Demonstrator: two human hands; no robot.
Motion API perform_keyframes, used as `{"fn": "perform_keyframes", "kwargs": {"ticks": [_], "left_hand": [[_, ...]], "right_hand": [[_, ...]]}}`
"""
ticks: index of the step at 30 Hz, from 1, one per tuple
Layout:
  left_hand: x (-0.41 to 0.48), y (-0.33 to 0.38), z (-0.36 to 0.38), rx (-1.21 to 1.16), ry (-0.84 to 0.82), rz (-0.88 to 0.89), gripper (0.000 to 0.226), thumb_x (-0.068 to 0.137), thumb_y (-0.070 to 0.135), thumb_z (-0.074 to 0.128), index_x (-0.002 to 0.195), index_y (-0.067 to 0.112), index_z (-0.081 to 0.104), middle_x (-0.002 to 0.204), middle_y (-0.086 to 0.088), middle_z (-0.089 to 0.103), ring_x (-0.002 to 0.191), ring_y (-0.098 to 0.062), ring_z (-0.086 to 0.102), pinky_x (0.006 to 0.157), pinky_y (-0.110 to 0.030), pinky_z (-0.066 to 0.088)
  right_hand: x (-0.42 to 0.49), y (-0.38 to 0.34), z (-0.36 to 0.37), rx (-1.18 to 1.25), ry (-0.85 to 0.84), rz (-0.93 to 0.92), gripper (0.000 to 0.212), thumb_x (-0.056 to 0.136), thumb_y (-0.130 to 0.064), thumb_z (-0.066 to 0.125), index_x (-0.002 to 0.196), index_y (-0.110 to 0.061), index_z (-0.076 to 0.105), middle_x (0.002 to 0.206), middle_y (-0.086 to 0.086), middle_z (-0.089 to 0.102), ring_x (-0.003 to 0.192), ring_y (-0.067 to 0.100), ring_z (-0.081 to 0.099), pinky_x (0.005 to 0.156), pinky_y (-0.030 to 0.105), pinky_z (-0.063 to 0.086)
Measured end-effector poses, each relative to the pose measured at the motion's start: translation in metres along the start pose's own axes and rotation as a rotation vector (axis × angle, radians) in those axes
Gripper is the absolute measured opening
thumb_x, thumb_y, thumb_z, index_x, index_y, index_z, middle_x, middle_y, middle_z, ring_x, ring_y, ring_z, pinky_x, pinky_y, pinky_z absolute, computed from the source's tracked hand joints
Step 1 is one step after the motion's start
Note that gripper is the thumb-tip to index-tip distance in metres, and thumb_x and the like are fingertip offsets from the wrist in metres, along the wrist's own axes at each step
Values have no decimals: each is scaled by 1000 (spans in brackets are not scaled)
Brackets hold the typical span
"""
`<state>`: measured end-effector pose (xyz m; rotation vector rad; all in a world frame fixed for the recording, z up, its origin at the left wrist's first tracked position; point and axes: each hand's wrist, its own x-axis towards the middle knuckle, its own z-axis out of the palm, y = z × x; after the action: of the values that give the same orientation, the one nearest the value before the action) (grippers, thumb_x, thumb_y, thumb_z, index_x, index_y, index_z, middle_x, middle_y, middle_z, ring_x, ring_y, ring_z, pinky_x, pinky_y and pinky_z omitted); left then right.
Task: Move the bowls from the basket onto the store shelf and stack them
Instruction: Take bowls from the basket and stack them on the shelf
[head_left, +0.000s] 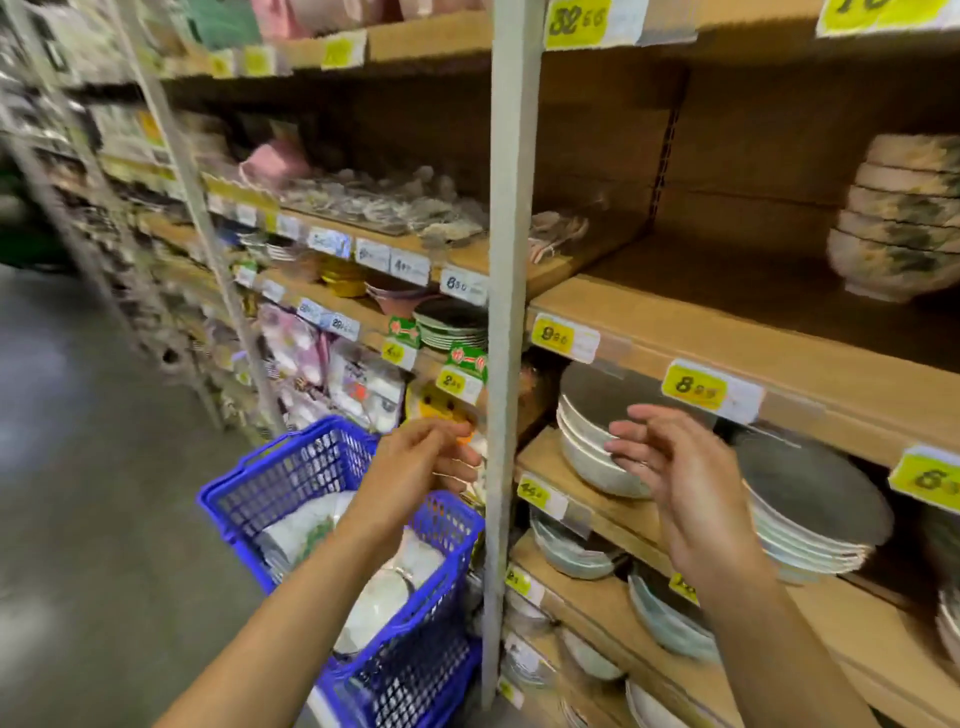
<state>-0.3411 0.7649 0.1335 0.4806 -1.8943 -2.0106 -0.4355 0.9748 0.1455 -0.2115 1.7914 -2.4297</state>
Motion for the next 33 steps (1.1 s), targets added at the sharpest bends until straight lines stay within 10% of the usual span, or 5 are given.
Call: {"fn": "perform_keyframes", "kwargs": {"ticks": [10, 26, 29, 33], "left_hand": [[22, -60, -190, 60, 241, -196, 22, 97, 9, 46, 98, 7, 67, 74, -6, 73, 63, -17, 67, 58, -27, 55], [121, -180, -281, 361, -51, -568, 22, 101, 17, 46, 102, 0, 60, 87, -11, 66, 66, -17, 59, 58, -26, 44], [133, -217, -272, 485, -135, -641, 18, 98, 10, 45, 101, 1, 61, 88, -13, 61, 71, -21, 53, 59, -27, 40], [141, -250, -264, 747, -212, -694, 16, 94, 12, 48, 100, 6, 62, 98, -13, 62, 87, -24, 57, 72, -29, 43]], "right_hand": [[5, 141, 147, -178, -204, 275, 26, 96, -7, 42, 90, -9, 67, 74, 7, 74, 66, 19, 70, 59, 22, 56], [17, 315, 212, -748, -88, 728, 32, 91, 0, 49, 62, -15, 45, 63, 3, 41, 55, 14, 37, 53, 30, 30], [20, 345, 209, -904, -168, 770, 5, 93, -8, 51, 91, -7, 56, 97, 8, 55, 87, 20, 55, 73, 31, 42], [31, 379, 204, -1114, -273, 829, 48, 94, -18, 50, 139, -3, 38, 143, 19, 40, 129, 33, 43, 98, 28, 38]]}}
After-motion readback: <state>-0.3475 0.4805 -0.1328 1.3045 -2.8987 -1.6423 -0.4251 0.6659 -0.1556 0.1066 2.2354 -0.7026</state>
